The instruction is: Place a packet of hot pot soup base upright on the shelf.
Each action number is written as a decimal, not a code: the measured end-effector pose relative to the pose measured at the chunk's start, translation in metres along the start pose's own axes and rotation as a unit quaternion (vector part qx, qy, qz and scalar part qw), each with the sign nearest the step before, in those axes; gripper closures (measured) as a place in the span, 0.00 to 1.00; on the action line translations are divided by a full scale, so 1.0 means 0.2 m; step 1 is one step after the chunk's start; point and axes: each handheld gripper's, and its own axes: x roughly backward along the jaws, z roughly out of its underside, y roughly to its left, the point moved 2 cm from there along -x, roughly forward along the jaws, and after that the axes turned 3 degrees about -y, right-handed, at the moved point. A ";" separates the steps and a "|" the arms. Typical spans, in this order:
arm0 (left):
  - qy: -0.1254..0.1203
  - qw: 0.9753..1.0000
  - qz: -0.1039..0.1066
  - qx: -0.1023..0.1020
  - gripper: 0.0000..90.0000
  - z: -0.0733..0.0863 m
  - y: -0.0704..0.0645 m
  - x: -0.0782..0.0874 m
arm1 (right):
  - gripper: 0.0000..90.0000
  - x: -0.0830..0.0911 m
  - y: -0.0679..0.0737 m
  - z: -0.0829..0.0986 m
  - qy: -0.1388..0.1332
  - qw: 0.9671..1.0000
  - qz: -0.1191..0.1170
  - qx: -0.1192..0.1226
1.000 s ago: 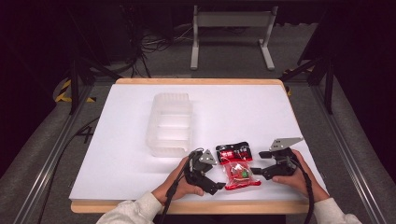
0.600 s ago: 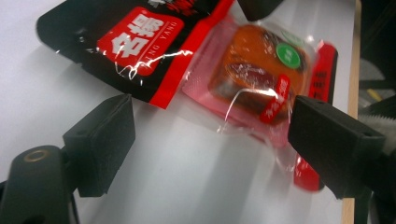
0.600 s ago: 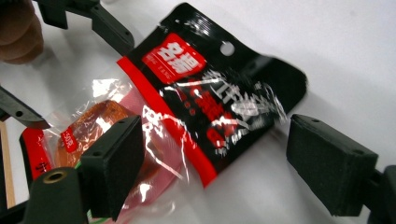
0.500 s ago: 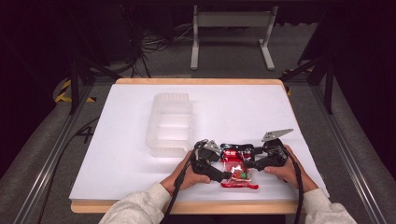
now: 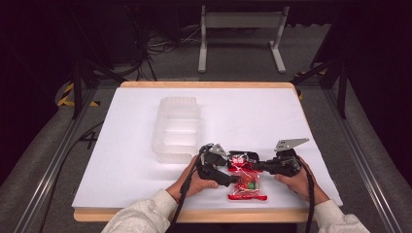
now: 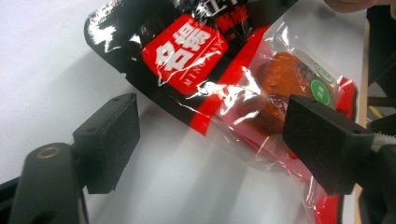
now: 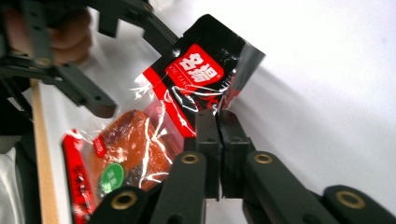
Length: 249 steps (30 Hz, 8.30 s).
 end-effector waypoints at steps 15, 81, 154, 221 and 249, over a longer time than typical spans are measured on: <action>-0.097 0.992 -0.012 -0.078 0.93 -0.07 -0.11 0.18 | 1.00 0.20 0.17 -0.07 -0.087 0.995 0.007 0.050; -0.186 0.958 -0.173 -0.131 1.00 -0.25 0.15 0.84 | 1.00 -0.09 0.30 -0.80 -0.161 0.975 0.042 0.145; -0.137 0.963 -0.225 -0.056 0.98 0.08 0.65 0.92 | 0.96 -0.80 0.21 -0.88 -0.099 0.984 0.043 0.140; -0.175 0.947 -0.265 -0.057 0.24 0.19 0.24 0.93 | 0.63 -0.39 0.16 -0.78 -0.035 0.969 0.149 0.194; -0.149 0.954 -0.237 -0.107 0.12 0.18 0.10 0.83 | 0.36 -0.13 0.14 -0.58 0.006 0.964 0.172 0.202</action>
